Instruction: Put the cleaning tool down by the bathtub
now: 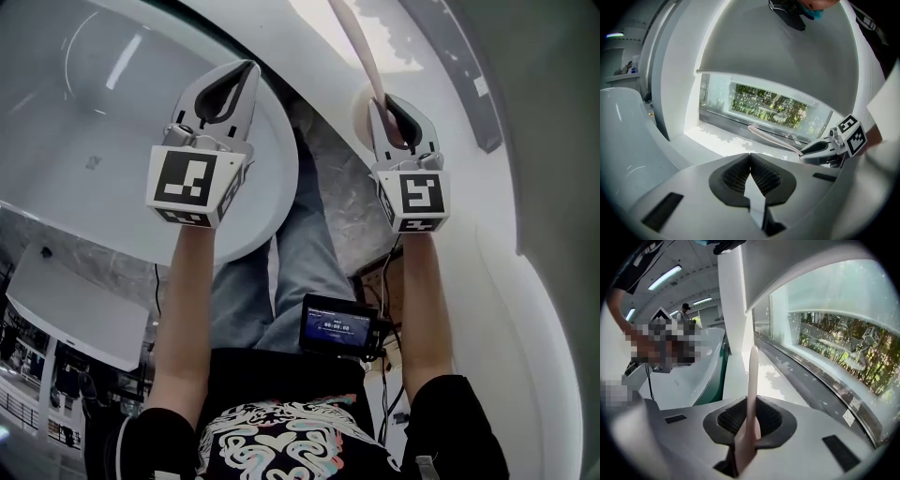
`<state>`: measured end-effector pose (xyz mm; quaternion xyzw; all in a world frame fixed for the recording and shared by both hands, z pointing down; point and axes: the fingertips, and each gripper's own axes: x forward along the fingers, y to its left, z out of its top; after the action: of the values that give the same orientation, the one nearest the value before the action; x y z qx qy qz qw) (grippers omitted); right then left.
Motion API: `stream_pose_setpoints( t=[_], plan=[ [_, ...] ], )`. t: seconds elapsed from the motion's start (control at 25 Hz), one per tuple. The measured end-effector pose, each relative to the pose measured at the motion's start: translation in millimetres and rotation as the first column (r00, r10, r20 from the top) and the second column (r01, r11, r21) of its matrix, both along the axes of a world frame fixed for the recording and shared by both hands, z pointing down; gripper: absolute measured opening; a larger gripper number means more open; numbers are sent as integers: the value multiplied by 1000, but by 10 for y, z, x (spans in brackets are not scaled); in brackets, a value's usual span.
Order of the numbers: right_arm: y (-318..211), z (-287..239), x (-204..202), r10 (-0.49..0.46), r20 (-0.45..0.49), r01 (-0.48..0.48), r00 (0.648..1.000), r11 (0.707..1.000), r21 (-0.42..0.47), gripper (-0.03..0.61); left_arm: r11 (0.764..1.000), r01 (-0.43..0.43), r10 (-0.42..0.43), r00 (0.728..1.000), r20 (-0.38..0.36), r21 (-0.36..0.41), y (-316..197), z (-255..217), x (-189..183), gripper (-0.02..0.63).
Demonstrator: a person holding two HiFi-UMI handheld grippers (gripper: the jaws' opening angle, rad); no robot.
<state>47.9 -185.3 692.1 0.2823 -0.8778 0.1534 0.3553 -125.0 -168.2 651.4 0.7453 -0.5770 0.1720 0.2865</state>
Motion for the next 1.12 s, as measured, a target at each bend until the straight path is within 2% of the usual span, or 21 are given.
stream_pose_setpoints(
  t=[0.36, 0.64, 0.92, 1.12],
  plan=[
    [3, 386, 55, -28, -74, 26, 997, 999, -24, 77, 999, 5, -6, 1000, -14, -34, -34, 255, 66, 17],
    [30, 585, 75, -92, -128, 86, 988, 995, -48, 77, 997, 28, -30, 999, -28, -66, 16, 404, 77, 17],
    [0, 763, 175, -125, -242, 119, 962, 992, -42, 77, 997, 34, -37, 999, -40, -71, 7, 429, 111, 17],
    [8, 839, 187, -126, -286, 119, 950, 992, -40, 77, 997, 33, -36, 999, -40, -74, 20, 448, 117, 17]
  ],
)
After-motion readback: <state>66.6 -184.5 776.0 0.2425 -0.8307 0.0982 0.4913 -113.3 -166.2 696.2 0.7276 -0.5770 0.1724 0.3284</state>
